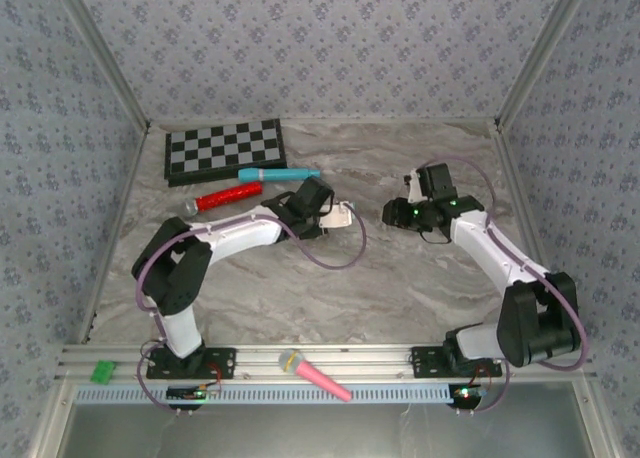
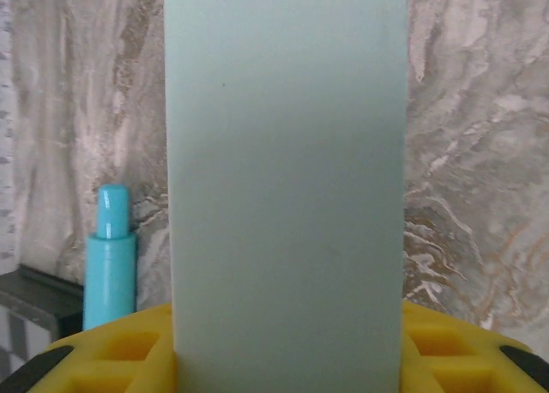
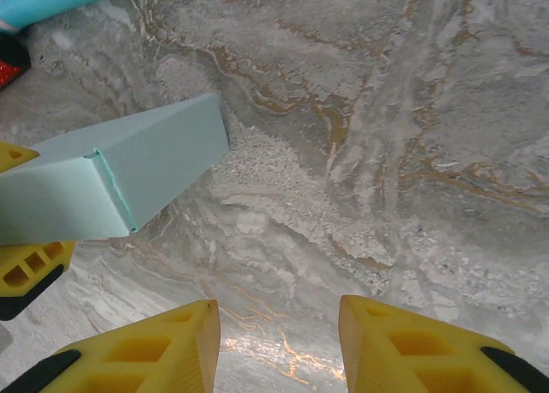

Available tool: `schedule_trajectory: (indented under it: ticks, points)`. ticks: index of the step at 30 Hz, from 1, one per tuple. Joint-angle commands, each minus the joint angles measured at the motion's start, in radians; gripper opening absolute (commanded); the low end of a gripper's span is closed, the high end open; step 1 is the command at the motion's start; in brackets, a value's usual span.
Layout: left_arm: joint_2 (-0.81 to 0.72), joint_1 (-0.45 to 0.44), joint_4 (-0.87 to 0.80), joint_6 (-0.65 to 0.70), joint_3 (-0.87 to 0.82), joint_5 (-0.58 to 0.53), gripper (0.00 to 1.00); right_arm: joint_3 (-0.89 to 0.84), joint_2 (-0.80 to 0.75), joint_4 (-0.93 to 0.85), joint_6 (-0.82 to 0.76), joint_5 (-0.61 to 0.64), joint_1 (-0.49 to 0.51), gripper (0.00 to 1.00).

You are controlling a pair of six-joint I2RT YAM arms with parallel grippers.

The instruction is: Fold the paper box

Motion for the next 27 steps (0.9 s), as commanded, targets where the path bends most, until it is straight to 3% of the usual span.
schedule_trajectory:
  ticks: [1,16,27]
  points:
    - [0.022,-0.027,0.151,0.040,-0.028,-0.131,0.34,-0.027,-0.029,0.004,0.021,0.015,-0.018,0.43]
    - [0.100,-0.095,0.358,0.051,-0.129,-0.285,0.35,-0.054,-0.025,0.029,0.020,0.004,-0.045,0.43]
    - [0.125,-0.145,0.401,0.011,-0.184,-0.325,0.40,-0.056,-0.002,0.046,0.021,-0.004,-0.048,0.43]
